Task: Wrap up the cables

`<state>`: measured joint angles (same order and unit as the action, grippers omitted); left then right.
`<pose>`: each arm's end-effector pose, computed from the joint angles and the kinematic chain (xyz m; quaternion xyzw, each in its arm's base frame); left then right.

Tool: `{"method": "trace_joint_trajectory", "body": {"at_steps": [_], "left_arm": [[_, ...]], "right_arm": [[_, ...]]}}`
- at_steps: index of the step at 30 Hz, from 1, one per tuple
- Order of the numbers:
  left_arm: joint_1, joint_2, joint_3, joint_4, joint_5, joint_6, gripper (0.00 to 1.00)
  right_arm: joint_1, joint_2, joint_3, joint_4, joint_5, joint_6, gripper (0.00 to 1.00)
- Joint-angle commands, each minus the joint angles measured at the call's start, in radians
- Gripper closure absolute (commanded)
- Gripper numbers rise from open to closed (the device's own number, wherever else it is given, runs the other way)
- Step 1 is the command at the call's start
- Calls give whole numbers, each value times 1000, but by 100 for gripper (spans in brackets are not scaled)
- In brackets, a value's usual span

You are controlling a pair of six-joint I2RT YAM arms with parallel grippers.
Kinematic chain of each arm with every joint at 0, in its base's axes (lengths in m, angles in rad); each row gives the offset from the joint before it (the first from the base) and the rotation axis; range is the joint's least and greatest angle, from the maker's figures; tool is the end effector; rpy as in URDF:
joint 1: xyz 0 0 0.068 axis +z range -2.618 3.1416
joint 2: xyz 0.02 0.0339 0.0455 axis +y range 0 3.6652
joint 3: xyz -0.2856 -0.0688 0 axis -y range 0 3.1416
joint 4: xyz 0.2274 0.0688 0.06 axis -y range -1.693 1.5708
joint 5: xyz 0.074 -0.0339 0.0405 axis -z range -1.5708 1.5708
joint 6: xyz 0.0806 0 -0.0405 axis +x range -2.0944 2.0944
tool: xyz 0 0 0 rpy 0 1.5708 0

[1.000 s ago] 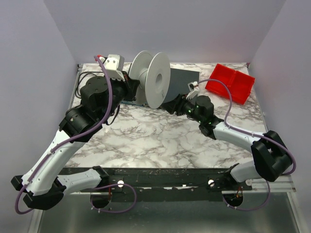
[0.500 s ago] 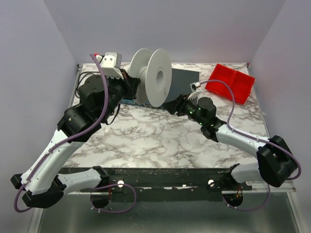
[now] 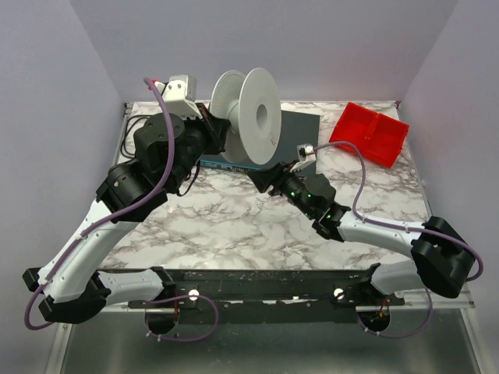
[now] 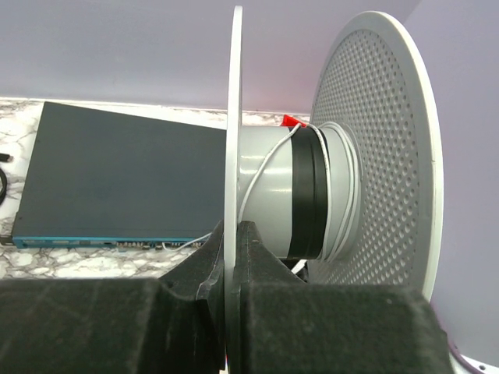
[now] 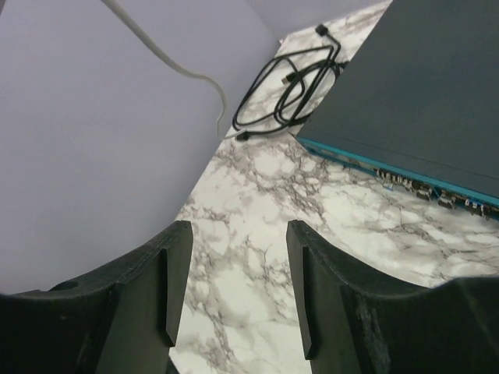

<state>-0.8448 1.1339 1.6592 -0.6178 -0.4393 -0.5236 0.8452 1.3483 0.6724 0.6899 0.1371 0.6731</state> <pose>0.1665 -0.1359 0.5246 -0.0296 0.7355 -0.2908 0.6113 0.2244 0.2364 0.2988 -0.0116 0.7021 0.4541 0.5484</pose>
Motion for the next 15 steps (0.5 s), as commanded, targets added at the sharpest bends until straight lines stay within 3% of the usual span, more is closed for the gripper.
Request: {"method": "trace_joint_trajectory", "body": {"at_steps": [1,9,15], "left_arm": [[-23,18,80,44,-41,-38,100],[-46,60,144,34,-50,-35,100],[-48,73,165,31,-54,-26,100]], "right_arm": [[26,53,-12,217,153,18,41],[54,251,-37,738,285,-81,33],[85,340,38,839,322,-155,31]]}}
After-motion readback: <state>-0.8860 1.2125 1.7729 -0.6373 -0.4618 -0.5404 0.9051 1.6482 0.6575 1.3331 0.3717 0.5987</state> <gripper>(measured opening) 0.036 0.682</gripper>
